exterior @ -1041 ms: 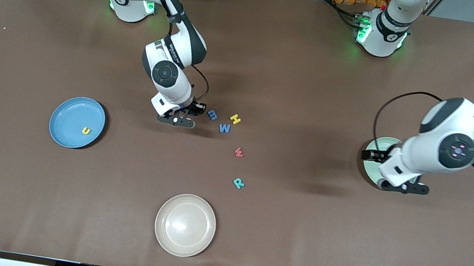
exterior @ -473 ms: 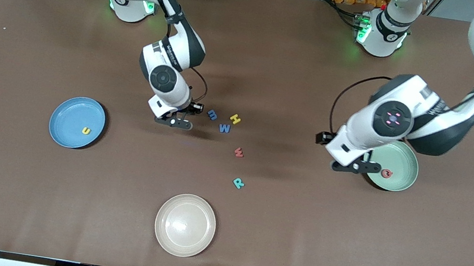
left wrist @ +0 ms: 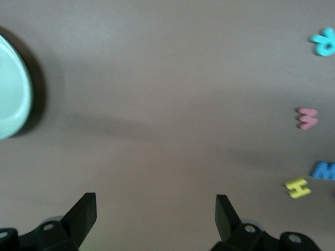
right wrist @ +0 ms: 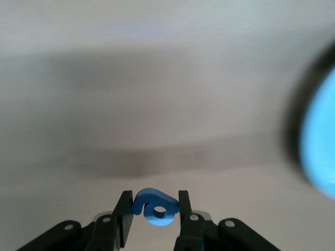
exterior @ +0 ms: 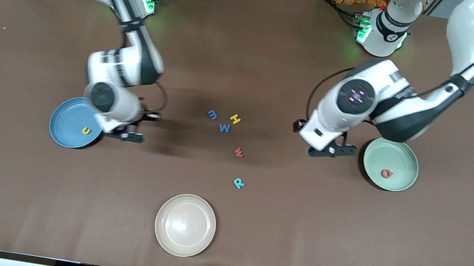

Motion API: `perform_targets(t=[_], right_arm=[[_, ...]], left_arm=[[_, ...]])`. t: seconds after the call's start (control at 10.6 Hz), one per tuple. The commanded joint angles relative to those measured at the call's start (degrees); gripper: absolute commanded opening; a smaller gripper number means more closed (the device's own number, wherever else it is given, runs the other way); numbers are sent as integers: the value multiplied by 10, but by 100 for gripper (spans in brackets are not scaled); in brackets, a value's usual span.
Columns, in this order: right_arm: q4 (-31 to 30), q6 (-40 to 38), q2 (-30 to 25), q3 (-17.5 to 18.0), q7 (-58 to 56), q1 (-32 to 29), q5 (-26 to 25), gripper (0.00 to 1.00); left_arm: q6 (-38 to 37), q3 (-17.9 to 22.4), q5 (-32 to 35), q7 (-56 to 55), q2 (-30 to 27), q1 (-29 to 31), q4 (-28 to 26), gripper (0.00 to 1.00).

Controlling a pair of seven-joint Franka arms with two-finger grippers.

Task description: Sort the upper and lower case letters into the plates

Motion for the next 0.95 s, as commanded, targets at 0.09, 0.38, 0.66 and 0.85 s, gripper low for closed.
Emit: perform_targets(t=[0.09,0.38,0.66,0.85], right_arm=[[-4,-23,-11,6,-167,-154,-18,21],[10,-17,9,7,-230,-205,-37,22],[15,-17,18,7,-249,-214,-37,38],[15,-16,18,7,-248,-215,-37,95]], left_arm=[[12,9,-15,-4,1,-101,21,100],[71,106,-6,54,9,-256,21,100],[164,190,55,170,10,-333,21,100],[186,225,77,221,12,-369,33,100]])
